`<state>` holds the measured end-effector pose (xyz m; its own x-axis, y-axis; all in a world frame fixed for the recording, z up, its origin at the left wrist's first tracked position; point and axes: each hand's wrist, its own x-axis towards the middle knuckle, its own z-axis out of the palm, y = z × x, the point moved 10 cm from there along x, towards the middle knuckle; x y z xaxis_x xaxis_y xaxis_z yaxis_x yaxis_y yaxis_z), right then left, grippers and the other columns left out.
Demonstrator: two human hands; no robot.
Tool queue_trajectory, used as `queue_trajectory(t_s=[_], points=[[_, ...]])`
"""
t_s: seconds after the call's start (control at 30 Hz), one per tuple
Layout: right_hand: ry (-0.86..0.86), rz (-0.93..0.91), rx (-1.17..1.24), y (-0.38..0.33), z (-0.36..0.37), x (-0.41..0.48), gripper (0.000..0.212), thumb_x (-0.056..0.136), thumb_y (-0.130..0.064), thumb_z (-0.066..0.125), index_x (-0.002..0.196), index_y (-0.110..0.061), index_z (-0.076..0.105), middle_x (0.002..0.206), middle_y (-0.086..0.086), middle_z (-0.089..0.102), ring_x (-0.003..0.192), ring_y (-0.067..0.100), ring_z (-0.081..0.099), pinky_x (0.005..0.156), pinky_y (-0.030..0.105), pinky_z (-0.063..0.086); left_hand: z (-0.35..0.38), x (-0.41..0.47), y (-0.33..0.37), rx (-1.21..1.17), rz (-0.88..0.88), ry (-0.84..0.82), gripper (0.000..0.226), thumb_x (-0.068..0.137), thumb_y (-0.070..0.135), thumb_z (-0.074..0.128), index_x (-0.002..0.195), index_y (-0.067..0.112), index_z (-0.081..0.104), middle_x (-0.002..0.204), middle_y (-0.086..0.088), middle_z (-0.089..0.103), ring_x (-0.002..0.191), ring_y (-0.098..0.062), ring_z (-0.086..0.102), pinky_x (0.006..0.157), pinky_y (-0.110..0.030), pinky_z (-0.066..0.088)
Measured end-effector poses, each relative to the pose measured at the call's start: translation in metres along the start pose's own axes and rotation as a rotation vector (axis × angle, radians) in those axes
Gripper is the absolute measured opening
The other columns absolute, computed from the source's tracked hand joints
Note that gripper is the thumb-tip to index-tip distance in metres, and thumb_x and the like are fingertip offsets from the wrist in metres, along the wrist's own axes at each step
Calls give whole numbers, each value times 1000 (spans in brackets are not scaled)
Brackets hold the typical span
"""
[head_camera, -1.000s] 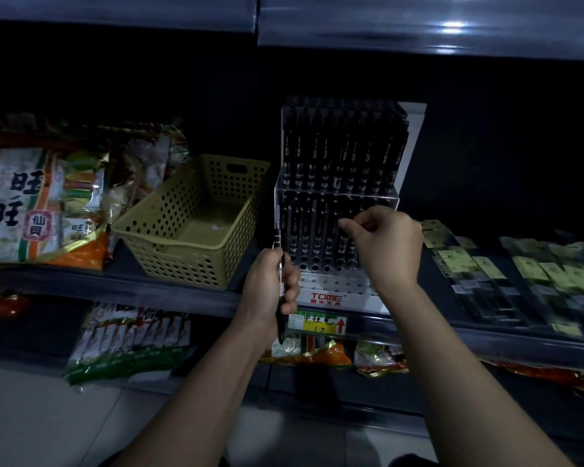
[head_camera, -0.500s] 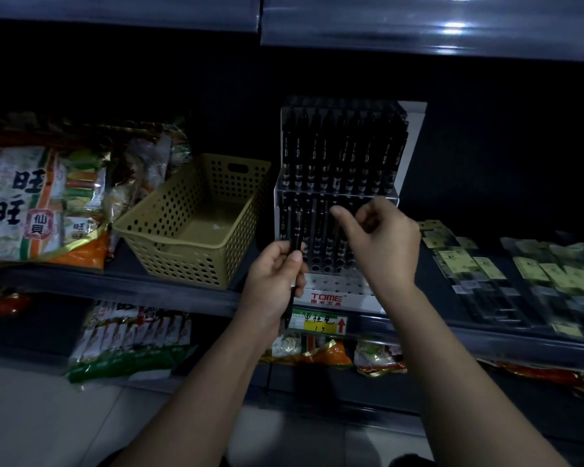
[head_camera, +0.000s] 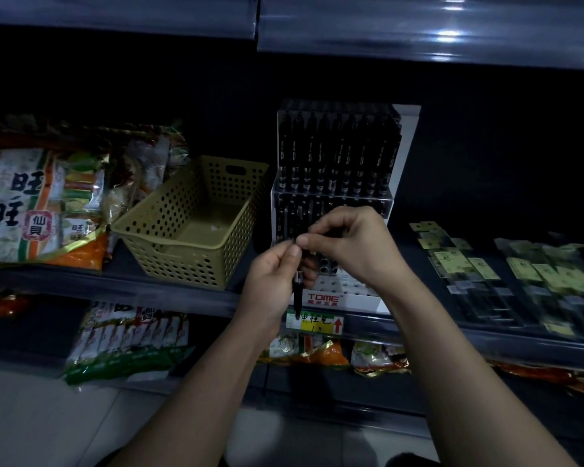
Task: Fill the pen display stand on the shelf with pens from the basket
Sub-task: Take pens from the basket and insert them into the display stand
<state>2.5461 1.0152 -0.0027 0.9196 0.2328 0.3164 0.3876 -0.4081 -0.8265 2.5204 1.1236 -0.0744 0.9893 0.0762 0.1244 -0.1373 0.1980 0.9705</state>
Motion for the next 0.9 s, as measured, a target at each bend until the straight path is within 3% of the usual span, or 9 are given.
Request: queue_trajectory(t_s=[0.13, 0.3, 0.43, 0.53, 0.7, 0.9], points=[[151, 30, -22, 2, -25, 1, 11, 78, -26, 77, 75, -17, 71, 72, -5, 67, 65, 9, 62, 61, 27, 49, -2, 1, -8, 34, -40, 36, 21, 97, 11, 49, 94, 24, 66, 92, -2, 70, 89, -17, 66, 84, -30, 53], [390, 30, -36, 5, -69, -2, 17, 81, -32, 75, 72, -20, 66, 68, -1, 67, 64, 18, 64, 61, 39, 56, -6, 3, -14, 193, -49, 51, 22, 93, 4, 56, 111, 14, 64, 96, 8, 66, 96, -11, 64, 90, -26, 50], [522, -29, -220, -6, -87, -12, 18, 83, -32, 72, 75, -17, 66, 65, -7, 62, 61, 8, 59, 60, 27, 50, -9, 4, -7, 481, 54, 63, 28, 91, 8, 61, 118, 9, 64, 106, 0, 67, 98, -13, 62, 90, -27, 51], [562, -39, -276, -5, -91, -16, 18, 85, -30, 71, 79, -13, 68, 66, -5, 62, 63, 12, 61, 60, 26, 50, -9, 2, 3, 681, 149, 80, 30, 91, 10, 61, 121, 7, 63, 110, -4, 65, 96, -15, 60, 86, -26, 51], [578, -36, -338, 3, -89, -17, 21, 85, -29, 70, 84, -9, 69, 67, -3, 61, 63, 14, 59, 57, 23, 45, -6, -3, 19, 1002, 267, 78, 34, 94, 18, 57, 126, 10, 59, 120, -4, 60, 109, -20, 56, 87, -27, 43], [544, -4, -394, 16, -81, -16, 20, 86, -30, 69, 85, -9, 70, 68, -2, 62, 63, 15, 59, 58, 23, 42, -10, 0, 25, 1229, 321, 64, 35, 92, 15, 59, 126, 6, 59, 115, -10, 61, 109, -28, 54, 90, -38, 44]])
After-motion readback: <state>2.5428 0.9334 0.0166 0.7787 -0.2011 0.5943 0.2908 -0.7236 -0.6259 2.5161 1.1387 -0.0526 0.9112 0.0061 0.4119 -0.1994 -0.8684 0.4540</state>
